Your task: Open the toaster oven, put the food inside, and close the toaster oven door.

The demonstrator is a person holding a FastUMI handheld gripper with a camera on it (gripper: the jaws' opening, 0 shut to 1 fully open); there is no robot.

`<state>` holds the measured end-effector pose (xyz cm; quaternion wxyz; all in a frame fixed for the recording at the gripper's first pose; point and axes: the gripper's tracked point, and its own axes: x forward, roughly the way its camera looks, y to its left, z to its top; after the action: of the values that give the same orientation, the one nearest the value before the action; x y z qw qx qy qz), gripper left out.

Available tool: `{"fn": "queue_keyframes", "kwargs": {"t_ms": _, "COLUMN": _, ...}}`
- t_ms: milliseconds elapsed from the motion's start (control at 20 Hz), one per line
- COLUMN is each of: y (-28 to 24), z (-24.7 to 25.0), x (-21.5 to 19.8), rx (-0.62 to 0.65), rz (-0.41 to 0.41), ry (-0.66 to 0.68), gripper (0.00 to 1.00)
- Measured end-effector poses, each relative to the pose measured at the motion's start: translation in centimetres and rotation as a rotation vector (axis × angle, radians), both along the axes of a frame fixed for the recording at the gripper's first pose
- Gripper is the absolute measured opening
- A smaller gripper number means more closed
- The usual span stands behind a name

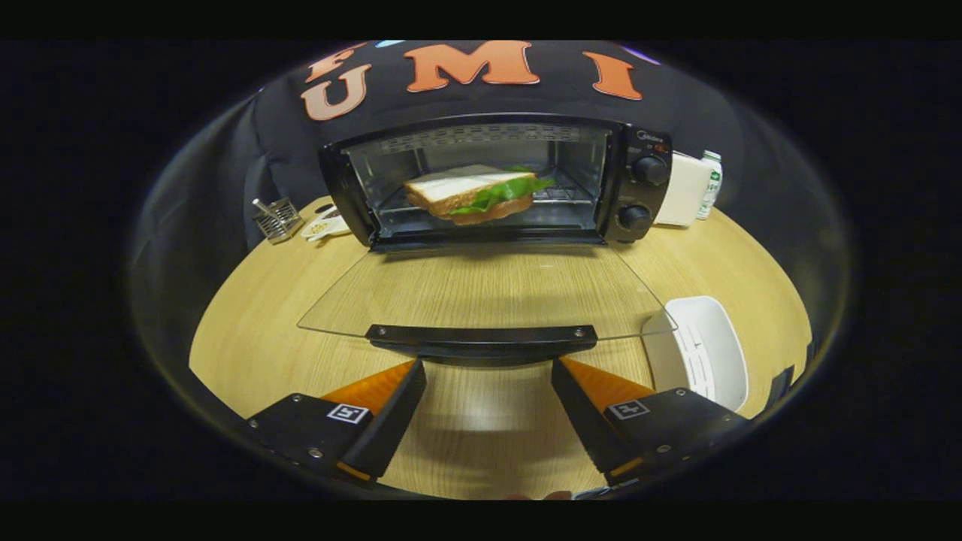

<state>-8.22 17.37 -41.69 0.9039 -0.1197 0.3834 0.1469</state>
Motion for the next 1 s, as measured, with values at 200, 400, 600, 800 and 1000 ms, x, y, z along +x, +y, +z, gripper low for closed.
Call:
{"fn": "queue_keyframes", "kwargs": {"t_ms": 200, "y": 0.7, "z": 2.9, "x": 0.6, "rx": 0.028, "rz": 0.003, "ry": -0.037, "gripper": 0.99}}
{"fn": "queue_keyframes", "kwargs": {"t_ms": 400, "y": 1.7, "z": 5.8, "x": 1.8, "rx": 0.062, "rz": 0.005, "ry": -0.067, "gripper": 0.99}}
{"fn": "queue_keyframes", "kwargs": {"t_ms": 600, "y": 2.6, "z": 8.1, "x": 3.2, "rx": 0.080, "rz": 0.007, "ry": -0.096, "gripper": 0.99}}
{"fn": "queue_keyframes", "kwargs": {"t_ms": 800, "y": 3.7, "z": 9.9, "x": 4.6, "rx": 0.104, "rz": 0.009, "ry": -0.123, "gripper": 0.99}}
{"fn": "queue_keyframes", "kwargs": {"t_ms": 1000, "y": 4.6, "z": 11.1, "x": 6.5, "rx": 0.127, "rz": 0.012, "ry": -0.147, "gripper": 1.00}}
